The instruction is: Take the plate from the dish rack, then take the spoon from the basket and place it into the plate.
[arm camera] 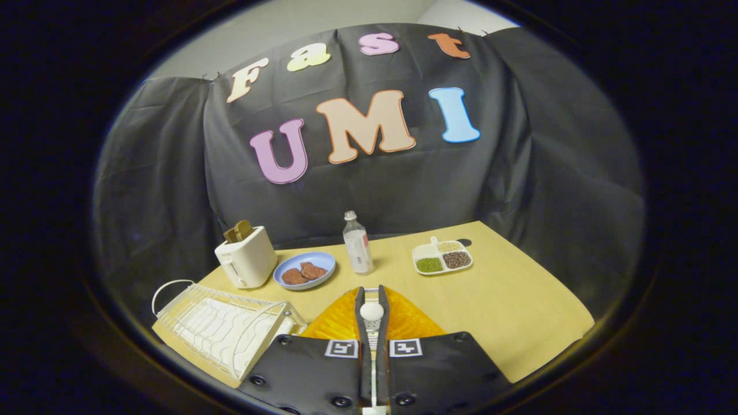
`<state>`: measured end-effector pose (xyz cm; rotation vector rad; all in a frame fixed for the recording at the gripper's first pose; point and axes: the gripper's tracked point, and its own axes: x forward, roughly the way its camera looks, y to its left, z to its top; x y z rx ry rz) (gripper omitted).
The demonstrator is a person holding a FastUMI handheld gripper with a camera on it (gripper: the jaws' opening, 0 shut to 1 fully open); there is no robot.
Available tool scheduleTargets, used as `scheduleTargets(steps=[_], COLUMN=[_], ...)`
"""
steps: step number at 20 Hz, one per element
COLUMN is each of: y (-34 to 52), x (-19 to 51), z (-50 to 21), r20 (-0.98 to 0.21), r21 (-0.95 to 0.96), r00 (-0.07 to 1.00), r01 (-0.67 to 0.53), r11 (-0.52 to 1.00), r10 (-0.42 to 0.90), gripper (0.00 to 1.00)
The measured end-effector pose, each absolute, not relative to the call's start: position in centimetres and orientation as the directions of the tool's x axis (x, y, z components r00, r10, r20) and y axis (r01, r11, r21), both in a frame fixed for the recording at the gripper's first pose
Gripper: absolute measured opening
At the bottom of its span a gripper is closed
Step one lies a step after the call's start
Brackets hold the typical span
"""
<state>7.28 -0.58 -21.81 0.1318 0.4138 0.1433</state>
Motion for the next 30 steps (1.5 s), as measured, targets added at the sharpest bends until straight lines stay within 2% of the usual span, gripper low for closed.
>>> scheduleTargets(steps=[14,26,30], y=[-1.7,-0.9,-1.0], x=[-0.9,-5.7,-6.0], z=[-18.9,-25.8,-28.0], r20=[-0.396,-0.506,-0.537], r21=[0.133,0.094,0.07], r00=[0.914,0.86,0.842], r01=[-0.039,-0.02,-0.026], r11=[0.99,0.995,0.997], r10=[0.09,0.065,0.059], gripper=[0.05,0.06,0.11])
